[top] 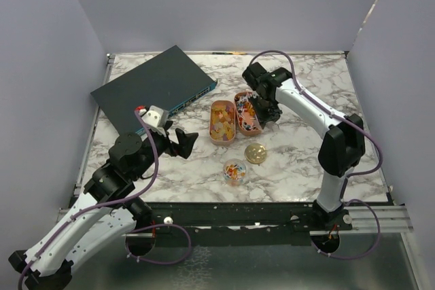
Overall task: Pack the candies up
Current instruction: Scoop the fake candies from the storage box.
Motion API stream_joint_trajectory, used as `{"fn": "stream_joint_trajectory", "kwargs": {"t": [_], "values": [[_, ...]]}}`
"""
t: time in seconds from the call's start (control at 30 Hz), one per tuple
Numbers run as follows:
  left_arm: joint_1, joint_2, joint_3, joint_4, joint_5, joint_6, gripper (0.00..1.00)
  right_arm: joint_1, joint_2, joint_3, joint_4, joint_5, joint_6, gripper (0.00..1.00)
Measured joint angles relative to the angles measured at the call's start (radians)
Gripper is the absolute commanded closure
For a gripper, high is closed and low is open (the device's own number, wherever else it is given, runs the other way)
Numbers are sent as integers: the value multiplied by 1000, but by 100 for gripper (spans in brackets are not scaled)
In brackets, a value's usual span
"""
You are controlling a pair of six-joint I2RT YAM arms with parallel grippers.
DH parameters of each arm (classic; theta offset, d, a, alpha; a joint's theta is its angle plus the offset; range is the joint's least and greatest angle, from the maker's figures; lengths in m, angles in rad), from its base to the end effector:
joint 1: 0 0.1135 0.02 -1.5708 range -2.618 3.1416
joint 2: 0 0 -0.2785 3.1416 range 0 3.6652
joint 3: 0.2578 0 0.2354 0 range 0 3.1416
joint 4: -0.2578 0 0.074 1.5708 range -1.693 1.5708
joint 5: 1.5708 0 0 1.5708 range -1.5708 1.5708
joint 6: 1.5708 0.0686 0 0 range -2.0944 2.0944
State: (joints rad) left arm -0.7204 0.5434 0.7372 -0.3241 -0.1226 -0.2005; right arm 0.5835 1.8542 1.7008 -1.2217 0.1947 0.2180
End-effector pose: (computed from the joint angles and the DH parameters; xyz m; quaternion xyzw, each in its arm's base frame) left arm 0.1065 -0.0823 0.3418 0.1538 0.7354 -0.2513 0.6102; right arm 0.3073 0.1870 0.2668 -0.1707 0.9757 -0.0511 0.1273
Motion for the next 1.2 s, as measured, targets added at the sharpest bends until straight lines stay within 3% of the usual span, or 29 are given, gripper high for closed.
{"fn": "stream_joint_trajectory", "kwargs": {"t": [1.2], "values": [[-35, -50, -1, -8, -55, 0, 1, -48, 282, 213, -8, -59, 40, 100]]}}
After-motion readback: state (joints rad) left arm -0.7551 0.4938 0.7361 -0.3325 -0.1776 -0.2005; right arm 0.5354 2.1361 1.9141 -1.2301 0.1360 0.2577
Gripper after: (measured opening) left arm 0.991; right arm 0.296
